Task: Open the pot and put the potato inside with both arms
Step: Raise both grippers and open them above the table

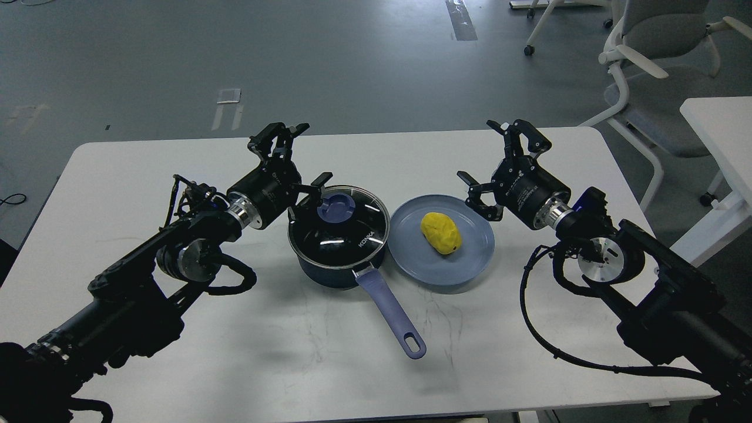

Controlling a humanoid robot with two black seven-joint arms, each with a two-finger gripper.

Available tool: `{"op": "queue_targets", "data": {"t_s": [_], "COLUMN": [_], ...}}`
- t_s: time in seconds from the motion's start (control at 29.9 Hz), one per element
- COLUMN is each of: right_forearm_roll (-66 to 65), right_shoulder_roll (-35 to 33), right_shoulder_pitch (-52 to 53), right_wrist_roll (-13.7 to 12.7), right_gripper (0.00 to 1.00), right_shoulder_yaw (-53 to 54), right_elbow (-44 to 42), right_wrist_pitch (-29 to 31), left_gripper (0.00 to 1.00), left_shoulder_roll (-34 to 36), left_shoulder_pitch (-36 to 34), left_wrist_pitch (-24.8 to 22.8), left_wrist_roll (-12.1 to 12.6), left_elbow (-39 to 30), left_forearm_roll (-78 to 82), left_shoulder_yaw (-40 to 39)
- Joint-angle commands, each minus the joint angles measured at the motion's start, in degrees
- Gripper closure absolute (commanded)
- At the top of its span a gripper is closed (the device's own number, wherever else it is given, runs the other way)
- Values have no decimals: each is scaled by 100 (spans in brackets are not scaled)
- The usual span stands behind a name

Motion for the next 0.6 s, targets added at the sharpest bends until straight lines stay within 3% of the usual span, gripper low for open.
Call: {"op": "queue_targets", "data": {"t_s": [0.0, 0.57], "right_forearm_roll": [-8, -96], "right_shoulder_roll": [-12, 24], "right_shoulder_pitch": [3, 873], "right_wrist_roll": [-4, 84], "right_gripper": [0, 0], "right_shoulder_yaw": [-11, -221], "right_elbow": [56, -321], "right_wrist_pitch": [529, 513], "left_gripper": [2, 2], "left_shoulder_roll": [173, 921], "left_shoulder_pitch": [78, 131], "left_wrist_pitch": [-20, -20], "left_wrist_roll": [2, -95], "left_elbow": [-218, -816], "left_forearm_roll": [4, -242], "left_shoulder_yaw": [-4, -250]}}
